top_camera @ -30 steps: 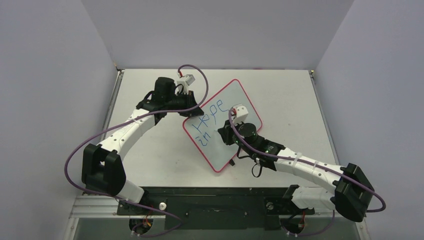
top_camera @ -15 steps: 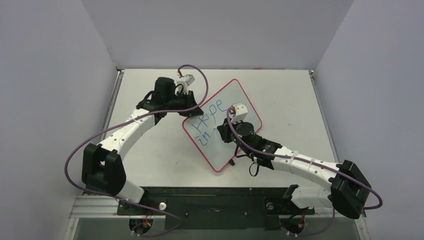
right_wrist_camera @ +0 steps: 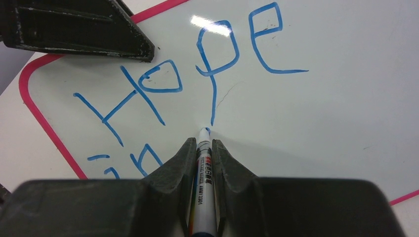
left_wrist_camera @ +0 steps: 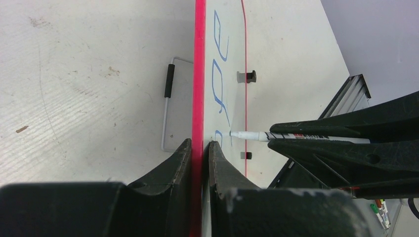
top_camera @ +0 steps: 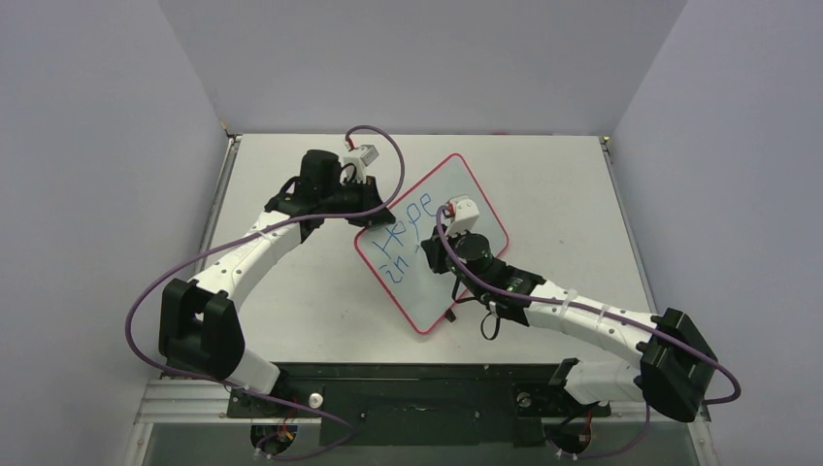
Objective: Write a sentence on the whiteboard
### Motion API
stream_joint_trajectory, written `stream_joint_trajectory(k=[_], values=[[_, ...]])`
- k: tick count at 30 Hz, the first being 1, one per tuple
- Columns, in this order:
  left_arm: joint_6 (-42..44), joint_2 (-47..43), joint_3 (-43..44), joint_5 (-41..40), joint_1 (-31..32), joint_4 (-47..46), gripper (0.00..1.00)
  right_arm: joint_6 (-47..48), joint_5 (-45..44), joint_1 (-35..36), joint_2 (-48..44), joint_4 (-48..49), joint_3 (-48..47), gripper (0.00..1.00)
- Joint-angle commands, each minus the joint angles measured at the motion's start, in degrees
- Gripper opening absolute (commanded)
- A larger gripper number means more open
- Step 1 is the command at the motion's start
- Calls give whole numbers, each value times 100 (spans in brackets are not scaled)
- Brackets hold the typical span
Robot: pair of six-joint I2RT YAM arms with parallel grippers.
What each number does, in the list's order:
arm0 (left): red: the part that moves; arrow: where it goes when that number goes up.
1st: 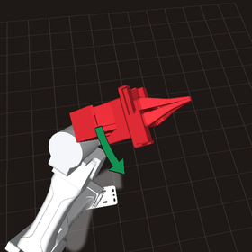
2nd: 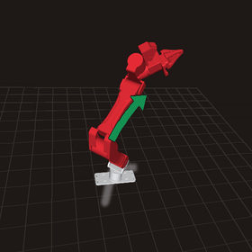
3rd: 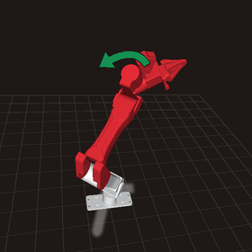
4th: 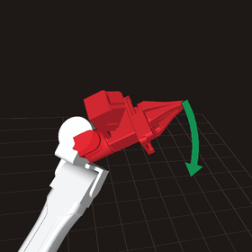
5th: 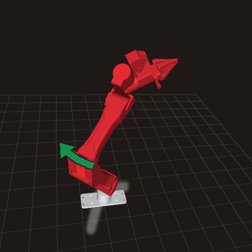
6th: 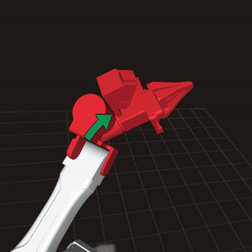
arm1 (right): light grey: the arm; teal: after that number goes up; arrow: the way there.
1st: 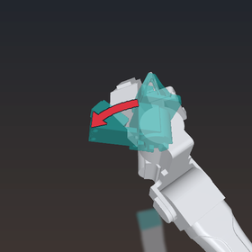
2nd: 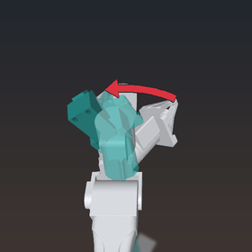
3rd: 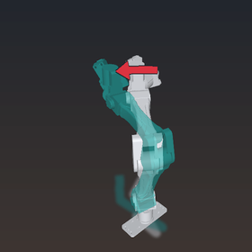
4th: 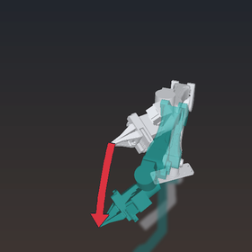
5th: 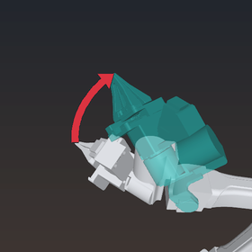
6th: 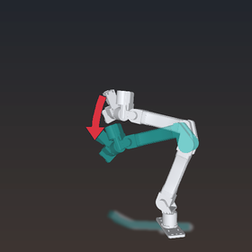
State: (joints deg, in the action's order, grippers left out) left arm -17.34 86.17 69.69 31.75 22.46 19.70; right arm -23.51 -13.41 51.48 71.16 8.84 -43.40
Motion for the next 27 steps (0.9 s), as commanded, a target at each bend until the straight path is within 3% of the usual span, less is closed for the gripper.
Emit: stream_joint_trajectory(k=[1,20,27], values=[[448,-11,142,-575,3,31,0,124,25,202,95,43,-241,0],[468,-48,141,-616,4,51,0,-97,-392,346,-282,-78,546,0],[476,-56,146,-630,20,56,0,-97,-618,308,-303,-137,426,0]])
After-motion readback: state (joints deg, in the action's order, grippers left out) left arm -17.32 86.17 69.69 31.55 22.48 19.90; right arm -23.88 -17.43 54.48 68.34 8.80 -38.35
